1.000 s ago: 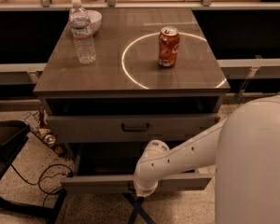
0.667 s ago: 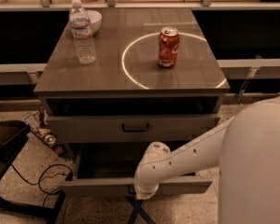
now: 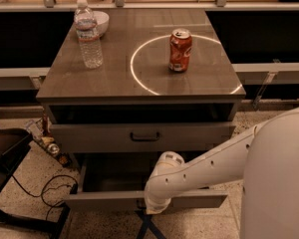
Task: Open middle drawer
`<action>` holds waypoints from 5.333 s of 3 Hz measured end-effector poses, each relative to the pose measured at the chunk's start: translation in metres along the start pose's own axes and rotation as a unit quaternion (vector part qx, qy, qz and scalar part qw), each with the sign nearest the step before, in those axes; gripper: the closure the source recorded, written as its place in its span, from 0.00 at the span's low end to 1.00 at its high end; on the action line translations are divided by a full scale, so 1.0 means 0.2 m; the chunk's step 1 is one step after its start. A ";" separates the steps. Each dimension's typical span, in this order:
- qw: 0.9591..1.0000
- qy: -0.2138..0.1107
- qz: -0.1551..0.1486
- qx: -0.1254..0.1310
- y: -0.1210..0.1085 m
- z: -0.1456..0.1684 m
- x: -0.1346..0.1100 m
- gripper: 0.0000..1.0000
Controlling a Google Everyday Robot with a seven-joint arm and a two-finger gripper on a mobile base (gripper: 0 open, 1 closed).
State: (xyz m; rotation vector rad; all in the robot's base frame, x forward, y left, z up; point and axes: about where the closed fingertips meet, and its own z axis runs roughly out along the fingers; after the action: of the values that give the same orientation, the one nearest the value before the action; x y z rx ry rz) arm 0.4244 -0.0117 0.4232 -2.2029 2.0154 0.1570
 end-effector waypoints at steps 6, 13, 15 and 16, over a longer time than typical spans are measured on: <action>0.996 -0.007 -0.046 0.077 -0.02 -0.60 0.42 1.00; 0.995 -0.004 -0.056 0.084 -0.35 -0.13 0.60 1.00; 0.998 -0.012 -0.044 0.043 -0.20 -0.06 0.59 1.00; 0.998 -0.012 -0.044 0.043 -0.20 -0.06 0.59 1.00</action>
Offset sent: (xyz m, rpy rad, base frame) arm -0.0304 -0.0891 0.1446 0.0350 -0.0981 -0.0380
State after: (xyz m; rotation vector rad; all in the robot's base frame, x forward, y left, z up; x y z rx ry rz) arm 0.4754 -0.1263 0.4150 -2.2220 1.8719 0.0849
